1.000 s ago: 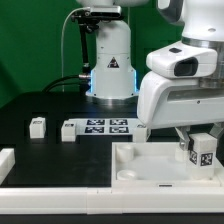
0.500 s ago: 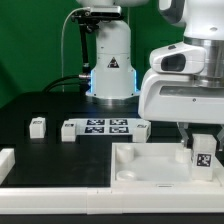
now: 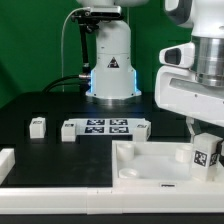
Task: Assemble one leg
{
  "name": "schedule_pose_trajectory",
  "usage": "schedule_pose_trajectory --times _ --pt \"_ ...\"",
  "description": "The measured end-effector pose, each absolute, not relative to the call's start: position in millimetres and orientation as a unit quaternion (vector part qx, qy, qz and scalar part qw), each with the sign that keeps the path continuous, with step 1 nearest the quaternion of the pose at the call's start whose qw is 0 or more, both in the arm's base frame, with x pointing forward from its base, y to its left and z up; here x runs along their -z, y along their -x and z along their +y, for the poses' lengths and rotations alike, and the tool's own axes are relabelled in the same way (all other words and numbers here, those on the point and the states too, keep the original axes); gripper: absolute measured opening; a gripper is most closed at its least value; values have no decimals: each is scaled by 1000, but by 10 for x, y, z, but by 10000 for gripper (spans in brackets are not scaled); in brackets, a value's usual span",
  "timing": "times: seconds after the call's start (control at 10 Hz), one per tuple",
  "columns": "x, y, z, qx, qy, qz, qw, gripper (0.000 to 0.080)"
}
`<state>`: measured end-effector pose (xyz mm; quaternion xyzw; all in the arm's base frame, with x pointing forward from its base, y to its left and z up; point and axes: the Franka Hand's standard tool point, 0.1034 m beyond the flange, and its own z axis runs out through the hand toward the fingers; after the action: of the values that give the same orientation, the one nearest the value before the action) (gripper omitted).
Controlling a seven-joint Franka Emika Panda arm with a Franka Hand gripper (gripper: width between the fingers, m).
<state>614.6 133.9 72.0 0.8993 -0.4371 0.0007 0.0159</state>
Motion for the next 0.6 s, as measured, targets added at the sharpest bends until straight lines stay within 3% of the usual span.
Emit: schedule_pose_trajectory --times 0.2,0.4,0.5,0.6 --pt "-720 -6147 1338 -1 -893 -450 16 294" --pt "-719 -6145 1345 0 -901 -434 15 525" --pt "-710 -6141 1361 -3 -921 -390 14 525" --pt "-682 -6099 1377 -1 -946 -324 13 618"
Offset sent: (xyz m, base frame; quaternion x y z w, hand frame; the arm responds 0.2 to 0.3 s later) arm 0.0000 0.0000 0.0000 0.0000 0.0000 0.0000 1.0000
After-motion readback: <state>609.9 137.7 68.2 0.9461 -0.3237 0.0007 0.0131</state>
